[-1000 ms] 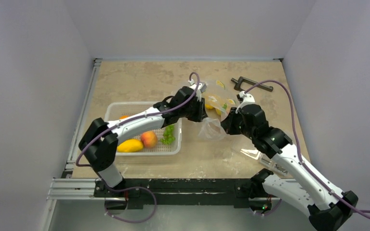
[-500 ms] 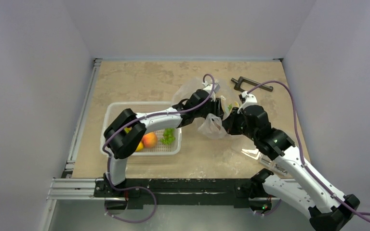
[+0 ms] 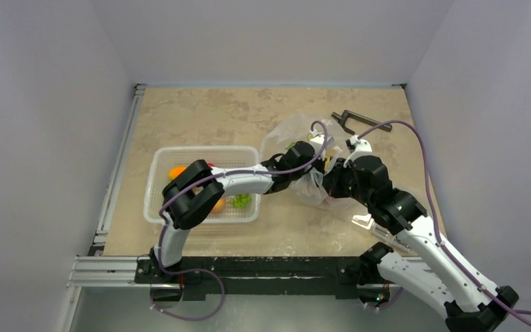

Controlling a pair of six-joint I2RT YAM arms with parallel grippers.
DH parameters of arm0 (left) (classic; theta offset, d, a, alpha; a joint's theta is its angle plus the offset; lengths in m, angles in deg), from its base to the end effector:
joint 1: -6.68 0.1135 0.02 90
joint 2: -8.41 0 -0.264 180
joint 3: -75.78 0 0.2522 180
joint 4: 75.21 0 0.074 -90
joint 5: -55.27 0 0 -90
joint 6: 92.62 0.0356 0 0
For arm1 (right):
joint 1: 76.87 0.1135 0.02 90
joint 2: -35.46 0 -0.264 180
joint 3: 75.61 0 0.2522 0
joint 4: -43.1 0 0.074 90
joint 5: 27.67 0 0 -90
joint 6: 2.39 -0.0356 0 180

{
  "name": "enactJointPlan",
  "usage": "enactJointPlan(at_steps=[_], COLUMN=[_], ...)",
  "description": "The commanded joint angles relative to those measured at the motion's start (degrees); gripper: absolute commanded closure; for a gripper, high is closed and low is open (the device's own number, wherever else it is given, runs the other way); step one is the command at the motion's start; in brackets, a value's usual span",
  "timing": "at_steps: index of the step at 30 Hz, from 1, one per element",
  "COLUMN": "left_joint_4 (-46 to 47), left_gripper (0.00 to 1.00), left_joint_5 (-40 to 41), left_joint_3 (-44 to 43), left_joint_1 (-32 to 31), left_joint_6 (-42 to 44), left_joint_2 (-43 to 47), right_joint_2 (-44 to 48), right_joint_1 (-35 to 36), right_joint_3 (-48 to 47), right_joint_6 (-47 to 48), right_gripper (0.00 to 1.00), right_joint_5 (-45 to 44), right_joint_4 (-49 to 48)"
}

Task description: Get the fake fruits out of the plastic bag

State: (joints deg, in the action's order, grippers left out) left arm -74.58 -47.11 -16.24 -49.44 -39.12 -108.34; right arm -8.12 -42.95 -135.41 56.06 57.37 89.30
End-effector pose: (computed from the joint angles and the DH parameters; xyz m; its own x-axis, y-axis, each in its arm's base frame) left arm 0.2541 -0.3921 0.1993 -0.7302 0.0453 -0.6817 0.6042 0.5087 -0.6133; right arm 0.1392 0.0899 0.3112 -0.6117 0.2168 -0.7608 -0.2038 0.8860 0.4164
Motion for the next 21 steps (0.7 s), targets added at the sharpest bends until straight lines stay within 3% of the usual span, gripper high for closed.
enactJointPlan(at_steps=[1, 11, 17, 21], left_joint_4=[-1.6, -7.5, -5.1, -6.3], left_gripper=[0.32, 0.30, 0.29, 0.29], left_joint_5=[2.8, 8.5, 11.4, 12.2], left_joint_3=[-0.8, -3.0, 5.7, 6.6], left_joint_1=[-2.3, -3.9, -4.2, -4.2], left_joint_6=[4.3, 5.5, 7.6, 9.3], left_joint_2=[-1.1, -5.5, -1.0, 0.4], right_joint_2=[1.5, 2.5, 2.6, 1.8], right_joint_1=[0.2, 0.2, 0.2, 0.2], right_joint_3=[0.5, 0.6, 0.8, 0.9], right_joint_6=[-0.6, -0.6, -0.6, -0.4], right_gripper=[1.00, 1.00, 1.00, 1.00], right_joint_5=[0.1, 0.6, 0.6, 0.6], right_joint_4=[-0.2, 0.1, -0.1, -0.5])
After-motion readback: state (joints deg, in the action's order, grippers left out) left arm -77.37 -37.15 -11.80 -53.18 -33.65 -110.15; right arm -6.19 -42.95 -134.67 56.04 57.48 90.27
